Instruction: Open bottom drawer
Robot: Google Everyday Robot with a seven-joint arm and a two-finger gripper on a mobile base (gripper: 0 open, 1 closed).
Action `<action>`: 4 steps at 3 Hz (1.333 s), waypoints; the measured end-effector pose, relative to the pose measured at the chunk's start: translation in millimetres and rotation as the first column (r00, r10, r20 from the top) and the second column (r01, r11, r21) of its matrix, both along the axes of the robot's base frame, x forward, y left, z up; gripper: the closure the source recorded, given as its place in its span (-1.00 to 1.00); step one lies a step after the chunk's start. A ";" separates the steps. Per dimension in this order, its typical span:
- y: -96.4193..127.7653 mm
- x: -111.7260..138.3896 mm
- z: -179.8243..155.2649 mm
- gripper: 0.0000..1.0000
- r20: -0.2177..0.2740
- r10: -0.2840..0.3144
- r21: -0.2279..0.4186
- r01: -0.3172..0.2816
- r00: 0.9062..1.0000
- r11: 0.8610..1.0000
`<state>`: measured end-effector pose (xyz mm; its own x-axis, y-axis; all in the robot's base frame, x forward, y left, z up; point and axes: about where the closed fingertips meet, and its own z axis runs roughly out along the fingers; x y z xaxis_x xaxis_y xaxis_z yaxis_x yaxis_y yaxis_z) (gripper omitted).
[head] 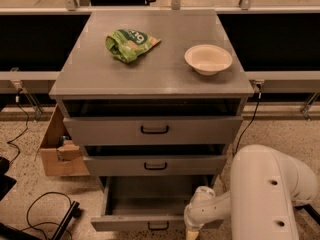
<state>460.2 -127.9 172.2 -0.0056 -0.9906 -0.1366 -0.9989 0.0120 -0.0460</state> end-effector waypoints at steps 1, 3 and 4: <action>14.3 -59.3 -19.8 -0.18 -0.038 0.008 0.047 -0.006 0.999 0.999; 14.4 -59.7 -15.6 0.75 -0.038 0.008 0.047 -0.006 0.999 0.999; 12.7 -83.4 -15.1 1.00 -0.042 -0.004 0.038 0.006 0.999 0.999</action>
Offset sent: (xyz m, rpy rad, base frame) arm -0.2300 0.0384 -0.0169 0.0324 0.0567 -0.0318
